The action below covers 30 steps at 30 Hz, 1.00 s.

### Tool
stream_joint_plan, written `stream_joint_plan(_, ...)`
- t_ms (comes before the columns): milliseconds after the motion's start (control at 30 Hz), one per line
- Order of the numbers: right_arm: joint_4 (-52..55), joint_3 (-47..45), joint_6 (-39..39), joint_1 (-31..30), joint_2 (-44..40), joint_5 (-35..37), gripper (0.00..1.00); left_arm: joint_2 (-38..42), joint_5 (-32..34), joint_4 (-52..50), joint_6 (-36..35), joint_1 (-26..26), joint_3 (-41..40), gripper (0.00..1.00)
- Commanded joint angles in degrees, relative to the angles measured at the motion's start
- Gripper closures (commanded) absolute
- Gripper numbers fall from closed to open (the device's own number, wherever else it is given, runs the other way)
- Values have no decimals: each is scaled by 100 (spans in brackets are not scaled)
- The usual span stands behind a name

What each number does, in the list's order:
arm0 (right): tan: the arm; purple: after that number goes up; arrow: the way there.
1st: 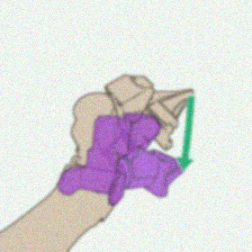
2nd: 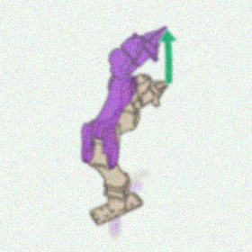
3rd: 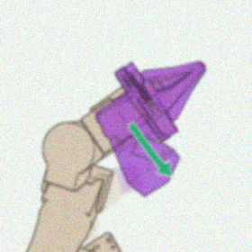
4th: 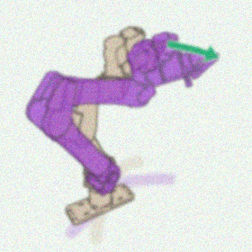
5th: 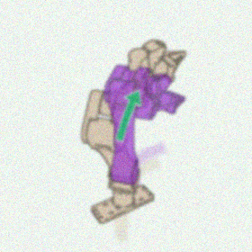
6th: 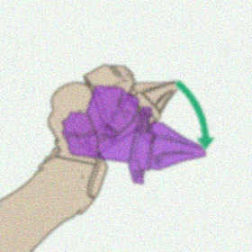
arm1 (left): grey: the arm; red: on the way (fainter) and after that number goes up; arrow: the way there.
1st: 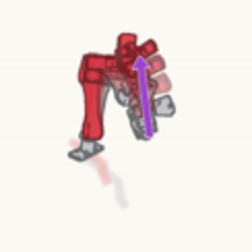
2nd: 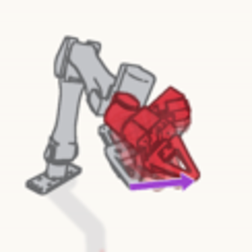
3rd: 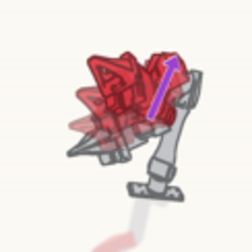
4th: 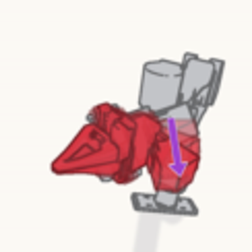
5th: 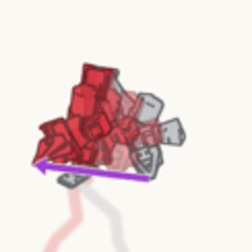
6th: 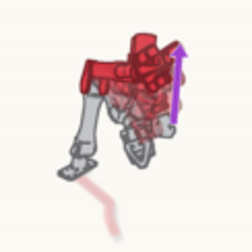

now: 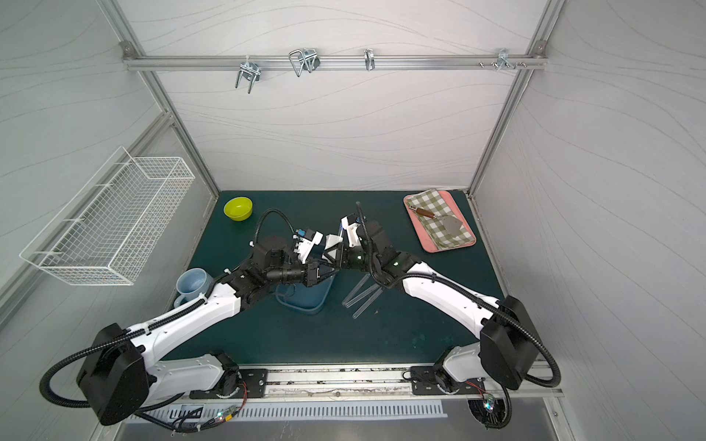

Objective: Wipe the exteriors of test tubes
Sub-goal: Wipe the dirt from the test tube.

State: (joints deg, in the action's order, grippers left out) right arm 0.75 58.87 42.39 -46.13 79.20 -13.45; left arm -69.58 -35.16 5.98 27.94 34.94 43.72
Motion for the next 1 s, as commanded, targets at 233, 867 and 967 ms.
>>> stream_joint_plan(233, 355, 410, -313, 530, -162, -214, 68, 174, -35, 323, 31, 14, -40, 87)
stream_joint_plan(867, 1023, 783, -1024, 385, 242, -955, 56, 172, -75, 535, 200, 18, -26, 86)
stream_joint_plan(967, 999, 800, -955, 398, 231, -950, 50, 203, -63, 586, 261, 13, -62, 86)
